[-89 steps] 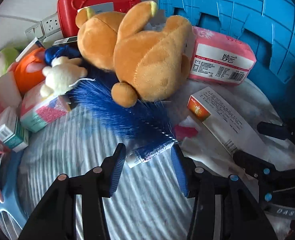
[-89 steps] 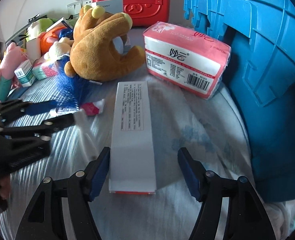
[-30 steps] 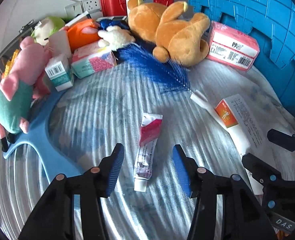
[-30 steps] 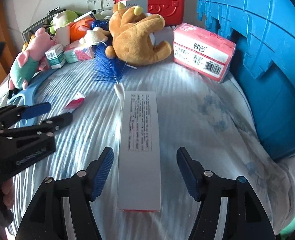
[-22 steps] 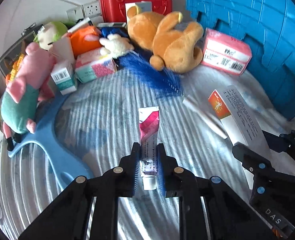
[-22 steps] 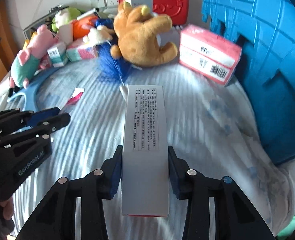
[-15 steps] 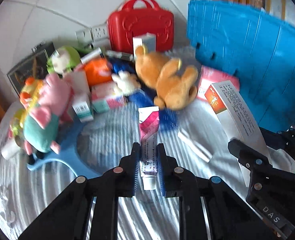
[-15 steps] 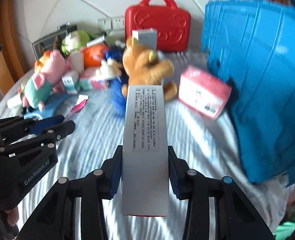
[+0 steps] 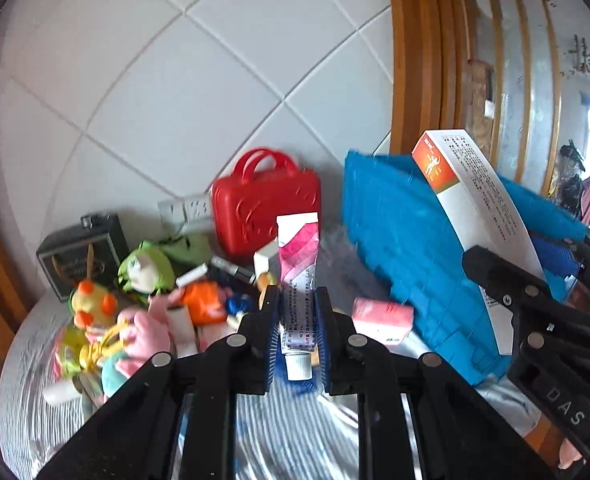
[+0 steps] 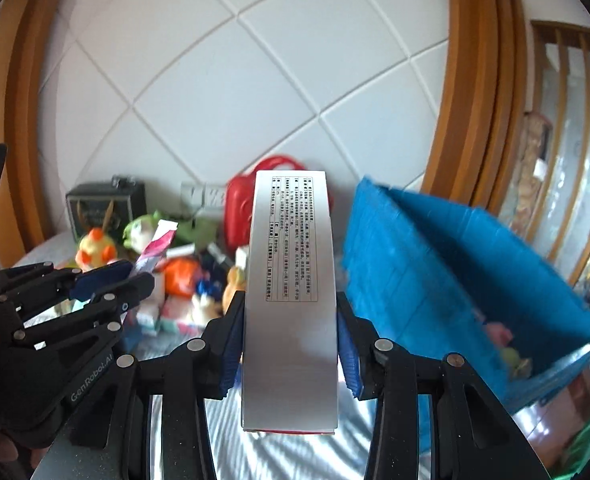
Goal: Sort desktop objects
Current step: 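Carry tube and long box over the blue crate and release both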
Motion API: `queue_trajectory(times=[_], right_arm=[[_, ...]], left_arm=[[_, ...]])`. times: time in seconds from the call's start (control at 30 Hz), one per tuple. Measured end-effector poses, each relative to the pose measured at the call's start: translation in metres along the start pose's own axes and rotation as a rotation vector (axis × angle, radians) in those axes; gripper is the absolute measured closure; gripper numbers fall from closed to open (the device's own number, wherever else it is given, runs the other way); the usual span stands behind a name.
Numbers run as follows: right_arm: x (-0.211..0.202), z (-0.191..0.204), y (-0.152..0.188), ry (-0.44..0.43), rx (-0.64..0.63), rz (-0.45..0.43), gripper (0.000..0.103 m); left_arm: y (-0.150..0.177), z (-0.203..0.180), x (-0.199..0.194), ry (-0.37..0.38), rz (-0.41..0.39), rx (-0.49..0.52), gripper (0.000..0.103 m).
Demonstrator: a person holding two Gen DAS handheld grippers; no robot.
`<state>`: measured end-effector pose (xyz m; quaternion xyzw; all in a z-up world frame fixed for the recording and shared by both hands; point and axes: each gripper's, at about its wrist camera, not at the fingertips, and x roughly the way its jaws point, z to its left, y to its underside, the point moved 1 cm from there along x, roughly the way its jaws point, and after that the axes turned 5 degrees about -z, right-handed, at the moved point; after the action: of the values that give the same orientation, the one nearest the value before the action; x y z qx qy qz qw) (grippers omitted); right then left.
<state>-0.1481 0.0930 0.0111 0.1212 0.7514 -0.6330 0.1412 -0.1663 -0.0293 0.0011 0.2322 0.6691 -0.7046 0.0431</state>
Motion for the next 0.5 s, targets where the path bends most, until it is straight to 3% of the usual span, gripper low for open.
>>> queue_trajectory(times=[0.13,0.27,0.5], right_arm=[[-0.01,-0.027,-0.02,0.032,0.01,-0.072,0.062],[-0.009,-0.069,-0.029,0.06,0.002,-0.122,0.062],[0.002,-0.196,-0.025,0.125,-0.002,-0.161,0.062]], left_arm=[[-0.024,-0.029,0.004,0.011,-0.054,0.016,0.086],[-0.045,-0.083,0.022,0.031,-0.099,0.023,0.086],[-0.078,-0.209,0.065,0.058,-0.102,0.028,0.086]])
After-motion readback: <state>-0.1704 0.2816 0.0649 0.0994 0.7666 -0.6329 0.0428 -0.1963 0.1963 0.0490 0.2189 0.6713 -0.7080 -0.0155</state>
